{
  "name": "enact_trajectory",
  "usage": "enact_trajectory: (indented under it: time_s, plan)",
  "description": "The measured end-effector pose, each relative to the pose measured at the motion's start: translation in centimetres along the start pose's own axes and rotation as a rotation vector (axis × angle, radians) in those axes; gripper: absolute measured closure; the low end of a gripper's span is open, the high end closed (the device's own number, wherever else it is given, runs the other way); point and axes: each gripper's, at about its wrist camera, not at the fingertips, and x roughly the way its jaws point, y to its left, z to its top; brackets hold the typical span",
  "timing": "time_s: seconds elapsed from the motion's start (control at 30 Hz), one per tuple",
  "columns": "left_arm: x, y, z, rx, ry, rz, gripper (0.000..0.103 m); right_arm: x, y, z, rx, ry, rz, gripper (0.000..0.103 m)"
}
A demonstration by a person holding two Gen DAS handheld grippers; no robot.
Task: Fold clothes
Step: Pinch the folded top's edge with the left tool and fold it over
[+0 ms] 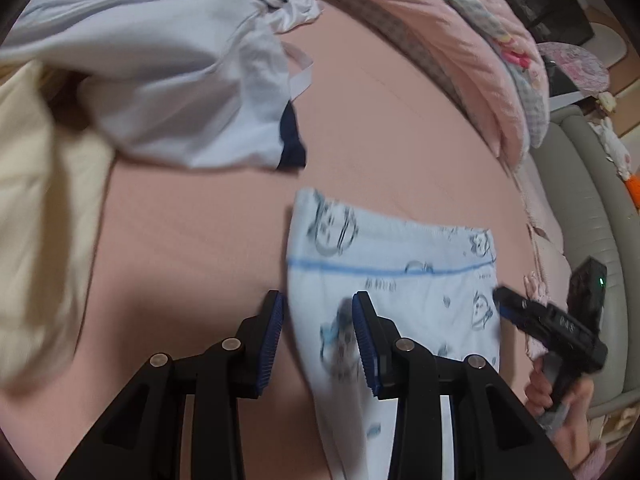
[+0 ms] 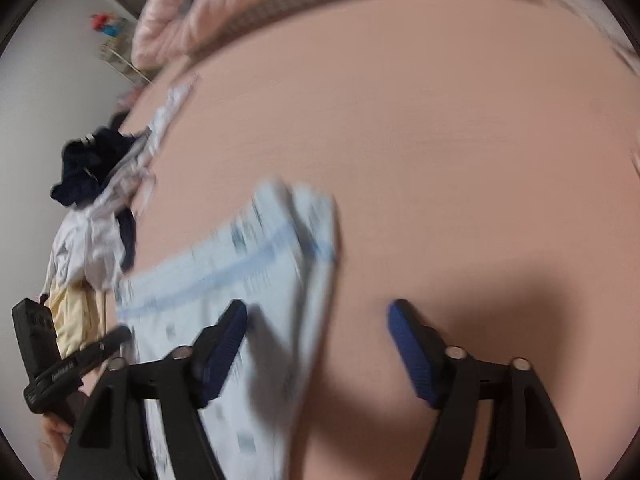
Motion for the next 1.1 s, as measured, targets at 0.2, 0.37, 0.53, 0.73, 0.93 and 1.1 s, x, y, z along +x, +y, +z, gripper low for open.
enact_trajectory:
  time_s: [0.2,0.37,0.53,0.73,0.93,1.1]
  plan:
    - [0.8,-0.6,1.6,0.057,-0.029,-0.043,0.072,2.5,2.3,2.2,-0.118,-0.055,-0.047,0.085]
    - [0.5,-3.1,1.9,0.13,-0.042,-0.053,0.097,-0.1,2.2,1.5,-0.164,-0.108,-0.015,0.088]
    - [0.3,-5.6,2.2,0.203,-0.055,-0.063,0.098,-6.3,1.2,1.0,-0.18,-0.206,-0.009,0.088]
    - [1.6,-7.0,3.2,0.267,-0.047,0.012,0.098,-9.6,-1.6,2.8,-0.144,-0.226,-0.048,0.083]
    - [3.3,-8.1,4.2,0.328,-0.035,0.102,0.096,-3.6,-7.9,4.2,0.036,-0.075,-0.221,0.06]
    - [3.6,-9.4,4.6,0.403,-0.045,0.185,0.09,-5.8,-8.9,3.8,0.04,-0.14,-0.219,0.06]
